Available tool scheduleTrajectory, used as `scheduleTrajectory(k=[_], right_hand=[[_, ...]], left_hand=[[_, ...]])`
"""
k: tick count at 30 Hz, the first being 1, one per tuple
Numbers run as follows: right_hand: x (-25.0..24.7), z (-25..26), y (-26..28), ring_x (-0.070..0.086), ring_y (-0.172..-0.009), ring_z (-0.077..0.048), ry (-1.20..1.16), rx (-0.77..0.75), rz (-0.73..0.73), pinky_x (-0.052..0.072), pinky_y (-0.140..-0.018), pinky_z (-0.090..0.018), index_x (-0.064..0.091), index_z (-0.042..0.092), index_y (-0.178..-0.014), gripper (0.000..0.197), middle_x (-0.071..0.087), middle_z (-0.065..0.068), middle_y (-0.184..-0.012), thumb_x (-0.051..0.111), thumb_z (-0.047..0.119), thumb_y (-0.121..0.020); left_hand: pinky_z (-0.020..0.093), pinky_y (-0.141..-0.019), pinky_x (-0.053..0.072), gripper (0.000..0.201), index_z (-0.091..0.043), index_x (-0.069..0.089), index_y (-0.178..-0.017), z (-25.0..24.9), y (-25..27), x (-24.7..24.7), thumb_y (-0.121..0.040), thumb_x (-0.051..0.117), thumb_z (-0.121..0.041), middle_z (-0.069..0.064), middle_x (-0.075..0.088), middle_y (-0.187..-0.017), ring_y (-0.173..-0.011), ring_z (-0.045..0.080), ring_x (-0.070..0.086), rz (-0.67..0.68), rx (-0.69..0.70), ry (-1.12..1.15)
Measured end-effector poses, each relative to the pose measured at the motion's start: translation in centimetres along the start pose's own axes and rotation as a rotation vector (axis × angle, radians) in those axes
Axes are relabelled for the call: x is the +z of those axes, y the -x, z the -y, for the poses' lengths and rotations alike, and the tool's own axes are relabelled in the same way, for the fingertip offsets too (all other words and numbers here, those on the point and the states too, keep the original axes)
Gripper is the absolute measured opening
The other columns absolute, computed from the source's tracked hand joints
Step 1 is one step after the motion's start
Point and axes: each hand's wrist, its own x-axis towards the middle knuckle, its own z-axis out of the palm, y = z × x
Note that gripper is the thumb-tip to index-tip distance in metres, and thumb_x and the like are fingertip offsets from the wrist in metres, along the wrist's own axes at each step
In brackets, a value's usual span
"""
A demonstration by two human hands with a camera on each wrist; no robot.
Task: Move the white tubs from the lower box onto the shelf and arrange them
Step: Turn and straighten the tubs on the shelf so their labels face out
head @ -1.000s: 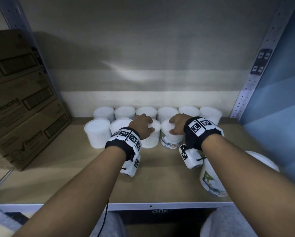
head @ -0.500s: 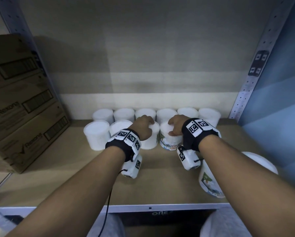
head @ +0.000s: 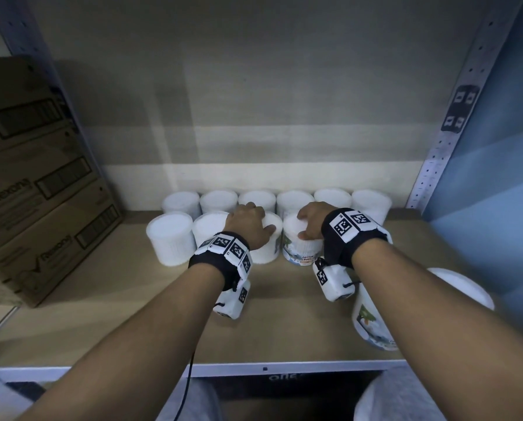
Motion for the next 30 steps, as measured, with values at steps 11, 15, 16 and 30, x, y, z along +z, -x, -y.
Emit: scheduleTrajectory(k=[11, 15, 16, 30], right_hand=[[0.0, -0.1, 0.3, 0.038, -0.138, -0.024, -0.015, -0.003, 0.003, 0.031, -0.11, -0.029, 0.036, 0.01, -0.146, 0.063, 0.036, -0.008, -0.152, 0.06, 0.031, -0.092], [-0.1, -0.1, 0.5, 0.039, -0.137, -0.023, -0.019, -0.006, 0.0, 0.032, -0.11, -0.029, 0.036, 0.01, -0.146, 0.062, 0.037, -0.008, -0.152, 0.059, 0.03, -0.092], [-0.1, -0.1, 0.5, 0.039, -0.137, -0.023, -0.021, -0.006, 0.0, 0.032, -0.11, -0.029, 0.036, 0.01, -0.146, 0.062, 0.037, -0.007, -0.152, 0.06, 0.031, -0.092], [-0.1, 0.0, 0.4, 0.044, -0.134, -0.025, -0.004, -0.006, 0.008, 0.037, -0.109, -0.031, 0.042, 0.008, -0.142, 0.058, 0.042, -0.009, -0.148, 0.061, 0.031, -0.091]], left_hand=[[0.033, -0.111, 0.035, 0.042, -0.013, 0.051, -0.133, 0.4, 0.3, -1.0, -0.092, 0.049, -0.005, 0.006, 0.047, -0.143, -0.133, 0.023, 0.044, 0.149, 0.138, 0.19], [0.04, -0.099, 0.045, 0.035, -0.011, 0.059, -0.121, 0.0, 0.6, -0.4, -0.088, 0.051, -0.001, 0.011, 0.054, -0.129, -0.12, 0.029, 0.051, -0.02, 0.179, 0.227], [0.041, -0.096, 0.046, 0.031, -0.01, 0.06, -0.119, -0.2, 0.6, -0.4, -0.088, 0.054, -0.007, 0.012, 0.055, -0.124, -0.116, 0.03, 0.051, -0.1, 0.168, 0.212], [0.042, -0.102, 0.042, 0.046, -0.009, 0.055, -0.127, -0.9, 0.3, -0.5, -0.091, 0.055, -0.038, 0.013, 0.051, -0.132, -0.125, 0.03, 0.044, 0.016, 0.008, -0.017]])
